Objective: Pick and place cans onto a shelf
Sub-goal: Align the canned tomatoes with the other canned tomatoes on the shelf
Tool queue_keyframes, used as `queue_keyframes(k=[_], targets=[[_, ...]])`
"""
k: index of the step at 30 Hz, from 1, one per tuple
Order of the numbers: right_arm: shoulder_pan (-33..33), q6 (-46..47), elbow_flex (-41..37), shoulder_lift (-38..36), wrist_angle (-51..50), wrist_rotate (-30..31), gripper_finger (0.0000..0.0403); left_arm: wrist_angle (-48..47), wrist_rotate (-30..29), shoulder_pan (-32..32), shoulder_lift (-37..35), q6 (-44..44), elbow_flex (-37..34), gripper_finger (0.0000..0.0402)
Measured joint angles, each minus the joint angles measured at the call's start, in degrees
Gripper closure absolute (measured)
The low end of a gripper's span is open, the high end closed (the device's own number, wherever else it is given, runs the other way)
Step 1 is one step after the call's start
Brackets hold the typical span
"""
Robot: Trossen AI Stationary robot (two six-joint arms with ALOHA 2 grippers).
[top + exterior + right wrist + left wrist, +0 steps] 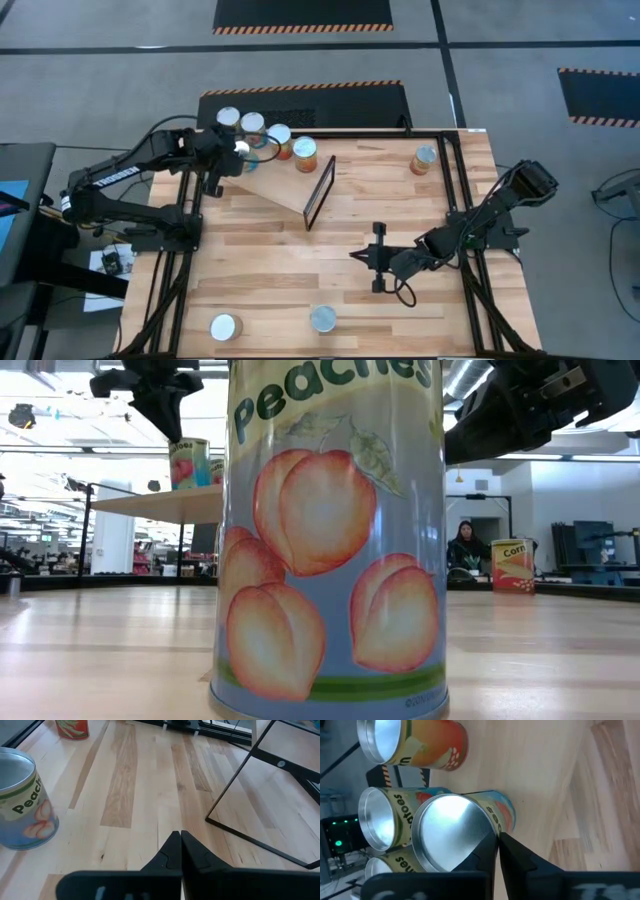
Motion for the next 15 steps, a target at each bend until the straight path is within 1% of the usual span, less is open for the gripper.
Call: queue_keyframes(k=[3,9,15], targets=[[0.00,0.00,0.00,0.00,0.00,-0.69,0.0395,0.70,-1.40,0.02,0.00,-0.96,0.00,0.0378],[0.00,0.00,0.00,0.00,0.04,-1.39,0.0395,1.13,-1.58,0.00,0.00,-1.36,0.00,0.0352],[0.00,0.00,0.00,0.00,0.02,-1.40,0.0395,2.82,-5.03,0.00,0.00,-1.41,0.00,0.0342]])
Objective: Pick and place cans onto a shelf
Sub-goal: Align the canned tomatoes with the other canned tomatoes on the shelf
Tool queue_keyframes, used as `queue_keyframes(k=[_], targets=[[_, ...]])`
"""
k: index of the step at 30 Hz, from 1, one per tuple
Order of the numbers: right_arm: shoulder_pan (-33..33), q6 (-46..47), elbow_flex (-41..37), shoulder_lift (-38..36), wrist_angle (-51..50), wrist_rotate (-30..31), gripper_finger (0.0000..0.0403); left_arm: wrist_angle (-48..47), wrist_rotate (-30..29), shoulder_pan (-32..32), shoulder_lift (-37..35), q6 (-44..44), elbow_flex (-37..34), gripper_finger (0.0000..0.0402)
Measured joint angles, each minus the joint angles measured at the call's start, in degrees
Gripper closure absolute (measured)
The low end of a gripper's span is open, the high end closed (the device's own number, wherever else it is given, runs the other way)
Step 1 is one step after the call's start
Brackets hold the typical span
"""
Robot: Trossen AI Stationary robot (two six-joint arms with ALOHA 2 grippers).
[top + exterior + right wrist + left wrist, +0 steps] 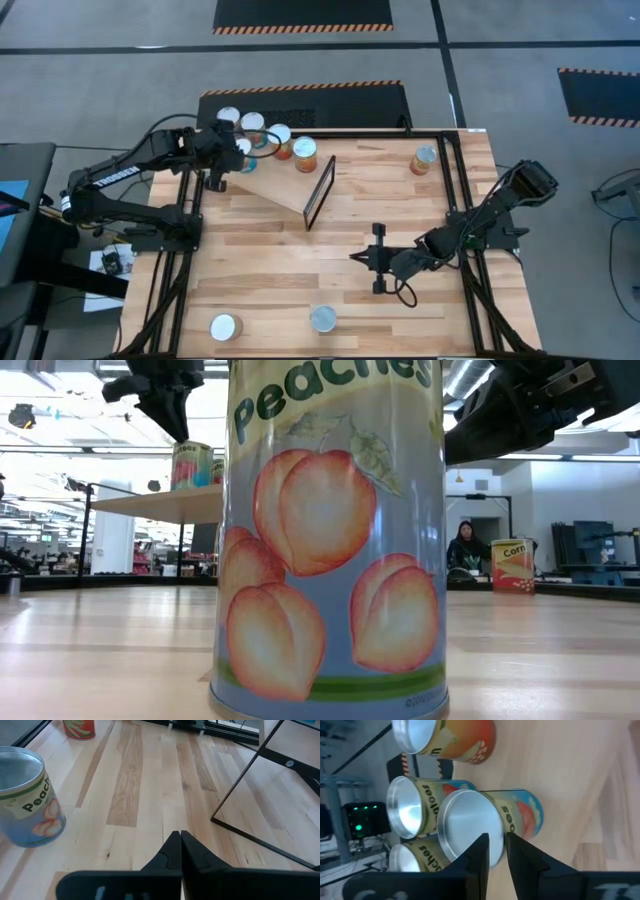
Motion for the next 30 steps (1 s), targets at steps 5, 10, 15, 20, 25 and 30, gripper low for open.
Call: queue_keyframes(k=[5,10,15,20,25,30], targets=[[0.00,0.01,0.00,0.00,0.00,-0.02,0.0395,1.31,-0.40,0.00,0.00,-0.01,0.00,0.0342],[0.00,0.02,0.00,0.00,0.00,-0.02,0.0395,1.47,-0.46,0.00,0.00,-0.07,0.00,0.0342],[0.00,0.02,0.00,0.00,0.00,-0.04,0.0395,1.92,0.02,-0.03,0.00,-1.31,0.00,0.0342],[0.00,0.03,0.00,0.00,0.00,-0.04,0.0395,1.90,2.63,-0.04,0.00,-2.70,0.00,0.0342],[0.00,0.09,0.00,0.00,0.00,-0.04,0.0395,1.90,2.64,-0.04,0.00,-2.88,0.00,0.0342],[0.00,0.09,0.00,0.00,0.00,-0.04,0.0395,1.89,2.38,-0.04,0.02,-2.89,0.00,0.0342]])
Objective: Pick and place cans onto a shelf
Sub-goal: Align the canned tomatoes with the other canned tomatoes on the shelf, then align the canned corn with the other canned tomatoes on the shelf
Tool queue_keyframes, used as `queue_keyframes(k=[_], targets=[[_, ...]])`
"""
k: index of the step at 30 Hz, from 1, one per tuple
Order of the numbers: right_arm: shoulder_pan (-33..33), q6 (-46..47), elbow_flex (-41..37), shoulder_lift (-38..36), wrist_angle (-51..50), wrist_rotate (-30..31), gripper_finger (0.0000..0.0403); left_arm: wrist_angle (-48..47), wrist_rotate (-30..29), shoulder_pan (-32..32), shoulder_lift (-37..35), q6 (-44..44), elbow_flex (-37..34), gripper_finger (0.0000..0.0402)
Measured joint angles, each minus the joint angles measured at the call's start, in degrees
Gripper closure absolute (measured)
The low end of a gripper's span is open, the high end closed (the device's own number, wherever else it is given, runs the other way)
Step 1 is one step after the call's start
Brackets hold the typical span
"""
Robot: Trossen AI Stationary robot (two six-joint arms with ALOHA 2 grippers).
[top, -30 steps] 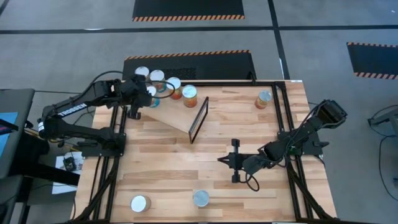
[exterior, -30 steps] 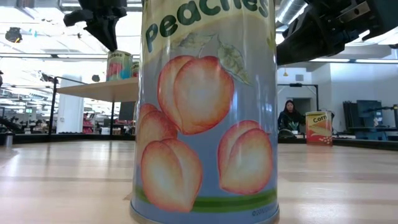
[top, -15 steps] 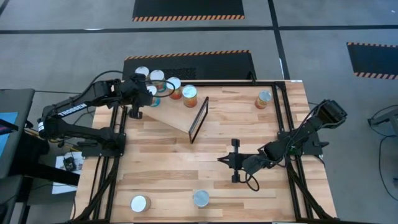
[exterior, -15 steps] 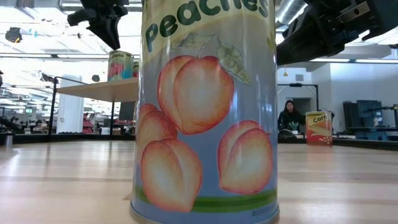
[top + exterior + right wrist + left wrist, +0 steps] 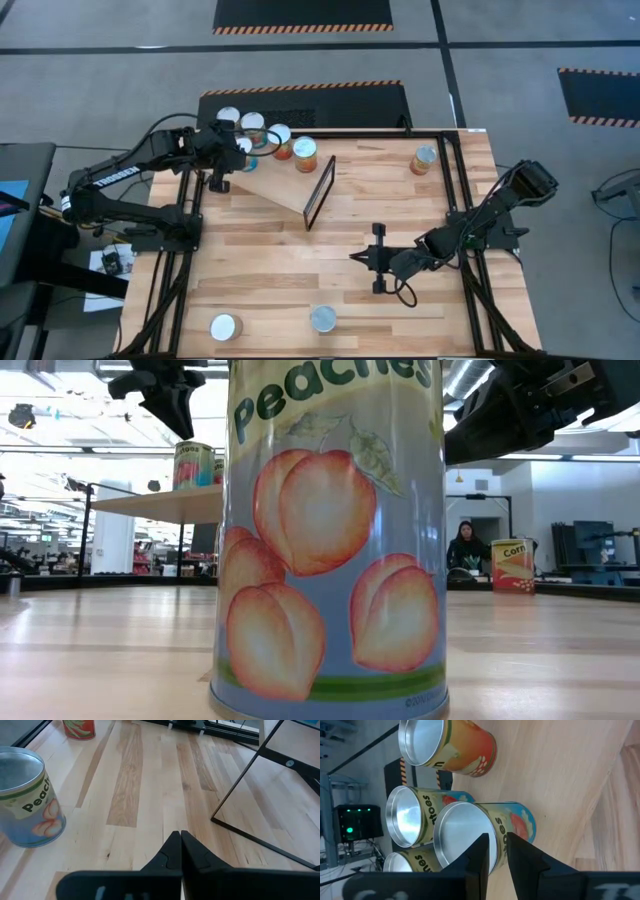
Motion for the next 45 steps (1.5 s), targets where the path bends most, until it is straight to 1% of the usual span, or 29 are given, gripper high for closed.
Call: queue_keyframes(k=[4,9,14,19,26,32,37,40,42,43,45], targets=[[0.00,0.00,0.00,0.00,0.00,0.00,0.0395,-0.05,-0.75,0.02,0.00,0.00,-0.81,0.0342],[0.00,-0.02,0.00,0.00,0.00,0.00,0.0395,0.08,-3.30,0.02,0.04,-0.01,-2.32,0.0343],[0.00,-0.04,0.00,0.00,0.00,0.00,0.0395,0.67,-3.79,0.02,-0.35,-0.17,-2.32,0.0343],[0.00,-0.06,0.00,0.00,0.00,0.00,0.0395,0.78,-6.17,0.02,-0.59,0.04,-2.32,0.0343],[0.00,-0.07,0.00,0.00,0.00,0.00,0.0395,0.89,-7.04,0.02,-0.59,0.06,-2.32,0.0343],[0.00,-0.11,0.00,0.00,-0.04,0.00,0.0395,0.75,-7.99,-0.75,-3.77,-1.86,-0.27,0.0343],[0.00,-0.15,0.00,0.00,-0.04,0.04,0.0395,0.77,-6.74,-5.30,-9.02,-8.30,-0.31,0.0343],[0.00,-1.72,0.02,0.00,0.00,0.11,0.0395,2.18,-4.26,-10.16,-12.62,-13.01,-3.06,0.0353],[0.09,-4.03,0.01,0.01,0.25,0.13,0.0395,4.92,-2.70,-14.19,-14.89,-15.65,-6.00,0.0369],[0.07,-5.01,-0.45,0.02,2.11,0.15,0.0395,6.74,-2.54,-16.20,-15.93,-16.82,-7.53,0.0379],[-0.31,-7.65,-2.85,0.02,9.68,0.07,0.0395,11.40,-2.35,-20.33,-18.20,-18.95,-11.38,0.0395]])
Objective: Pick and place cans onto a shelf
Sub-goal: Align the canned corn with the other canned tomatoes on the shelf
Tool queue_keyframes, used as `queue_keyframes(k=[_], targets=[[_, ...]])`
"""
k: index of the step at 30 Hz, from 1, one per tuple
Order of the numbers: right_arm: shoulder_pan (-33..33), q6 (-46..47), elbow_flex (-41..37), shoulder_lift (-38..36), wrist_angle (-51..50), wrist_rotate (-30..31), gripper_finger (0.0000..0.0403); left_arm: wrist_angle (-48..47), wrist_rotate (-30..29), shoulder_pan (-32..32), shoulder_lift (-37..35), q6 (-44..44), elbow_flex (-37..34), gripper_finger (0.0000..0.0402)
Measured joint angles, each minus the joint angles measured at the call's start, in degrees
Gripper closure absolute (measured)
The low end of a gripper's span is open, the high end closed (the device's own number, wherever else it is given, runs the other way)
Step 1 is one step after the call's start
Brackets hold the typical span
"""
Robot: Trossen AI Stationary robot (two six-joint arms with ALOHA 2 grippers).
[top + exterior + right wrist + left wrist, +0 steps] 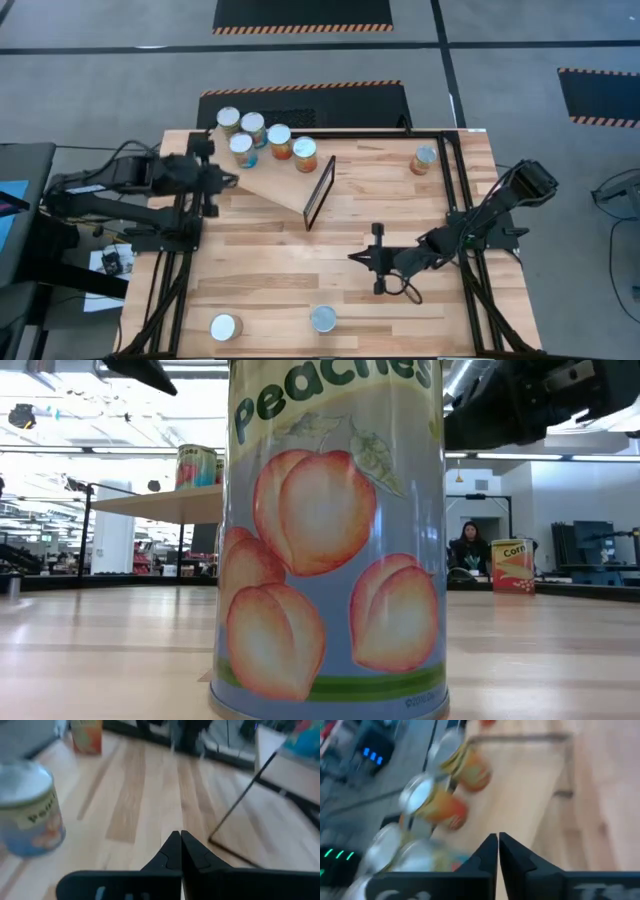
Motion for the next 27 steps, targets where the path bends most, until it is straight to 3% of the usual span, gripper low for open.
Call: queue_keyframes(k=[5,10,12,21,27], targets=[[-1.28,-4.08,-9.27,0.00,21.33,-3.97,0.0395,15.17,0.30,-8.34,-3.69,-3.95,-9.84,0.0397],[-2.50,-4.13,-16.82,0.00,38.75,-9.87,0.0395,28.84,11.36,-12.31,-2.60,-10.24,-19.19,0.0397],[-2.75,-4.11,-18.38,0.00,42.93,-11.80,0.0393,32.70,12.84,-13.09,-0.62,-10.26,-22.09,0.0397],[-2.41,-2.74,-18.59,-0.17,43.63,-11.33,0.0388,58.76,9.58,-19.52,3.88,-7.71,-34.77,0.0397],[-0.79,-6.37,-18.59,-1.13,42.26,-0.10,0.0394,63.16,8.58,-21.95,4.25,-9.80,-36.93,0.0397]])
